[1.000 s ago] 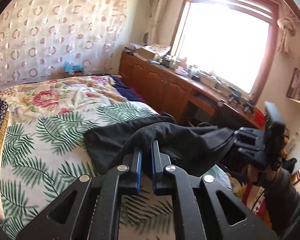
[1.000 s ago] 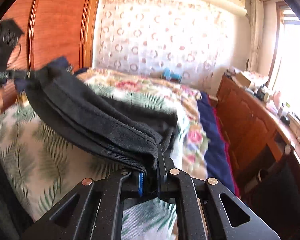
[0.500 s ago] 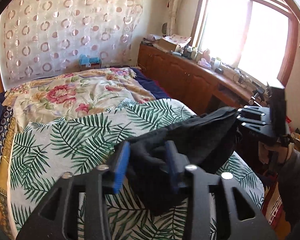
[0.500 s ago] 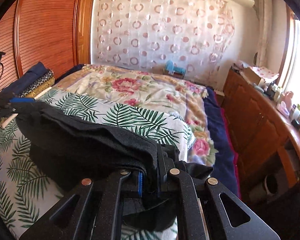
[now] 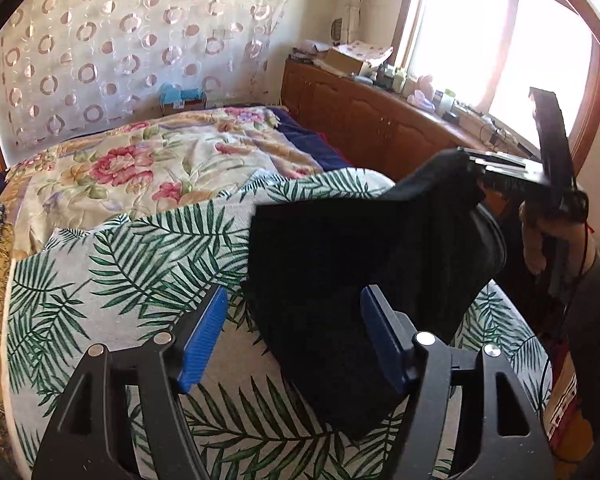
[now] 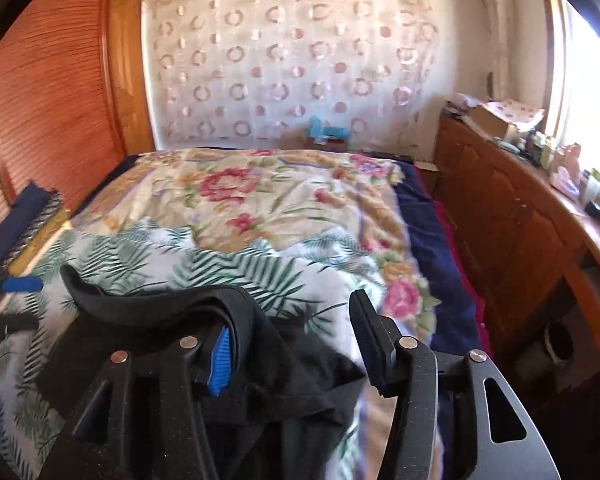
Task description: Fold small clothes
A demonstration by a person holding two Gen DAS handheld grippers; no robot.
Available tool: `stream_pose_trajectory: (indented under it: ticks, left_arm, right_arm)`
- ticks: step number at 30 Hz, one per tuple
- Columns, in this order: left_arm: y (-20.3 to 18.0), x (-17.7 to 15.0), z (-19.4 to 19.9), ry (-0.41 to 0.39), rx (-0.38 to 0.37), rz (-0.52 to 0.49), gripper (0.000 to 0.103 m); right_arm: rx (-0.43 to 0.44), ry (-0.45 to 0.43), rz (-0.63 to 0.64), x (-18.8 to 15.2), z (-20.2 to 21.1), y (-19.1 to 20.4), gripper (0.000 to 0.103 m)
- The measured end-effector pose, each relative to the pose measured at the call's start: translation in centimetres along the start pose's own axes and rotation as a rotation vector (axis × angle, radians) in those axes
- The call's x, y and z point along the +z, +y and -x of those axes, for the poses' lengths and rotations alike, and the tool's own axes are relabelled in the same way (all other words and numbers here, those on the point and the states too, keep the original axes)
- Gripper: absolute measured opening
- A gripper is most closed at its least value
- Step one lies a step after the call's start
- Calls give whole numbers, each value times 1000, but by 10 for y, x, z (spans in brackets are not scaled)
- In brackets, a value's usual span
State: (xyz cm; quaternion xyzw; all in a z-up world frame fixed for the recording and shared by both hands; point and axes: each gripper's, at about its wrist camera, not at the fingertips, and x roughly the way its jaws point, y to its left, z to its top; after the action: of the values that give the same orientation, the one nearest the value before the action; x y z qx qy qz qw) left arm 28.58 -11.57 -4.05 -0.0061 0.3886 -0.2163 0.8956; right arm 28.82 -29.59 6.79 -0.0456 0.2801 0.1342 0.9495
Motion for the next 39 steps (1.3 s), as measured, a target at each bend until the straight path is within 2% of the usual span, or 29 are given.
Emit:
stream_pose_trajectory:
  ticks: [4,6,11,15,18,23,25,27,30,33,39]
  left_arm:
    - [-3,-2,-17,40,7,-13,70]
    - [-3,-3,-24,56,17,-19,70]
    - [6,-9,-41,110,28,4,70]
    - [7,-12,-44,118,38,9,70]
    - [7,-15,-46,121,42,12,70]
    - [5,-19,-45,118,46,8,70]
    - [5,-18,-45,117,43,12,70]
    - [6,-18,-45,120,40,16,70]
    - [7,-16,-44,125,31,22,70]
    - [10,-14,-45,126,14,36,70]
    - [13,-7,-52,124,-35,66,58]
  right_arm:
    - [-24,26,12,-2,5,3,71]
    - [-24,40,-7,0,9,0,74]
    - [18,37,-40,19,8,-11,74]
    - [18,73,-99,24,-5,-26,74]
    - [61,93,-160,31,-14,-35,74]
    - [20,67,-182,43,-11,-47,74]
    - [-50,41,-196,46,-7,-54,74]
    - [-51,21,-201,47,0,-57,75]
    - [-20,50,-173,37,8,-51,76]
    - [34,114,-132,12,10,-37,76]
    - [113,206,-156,-35,12,-30,76]
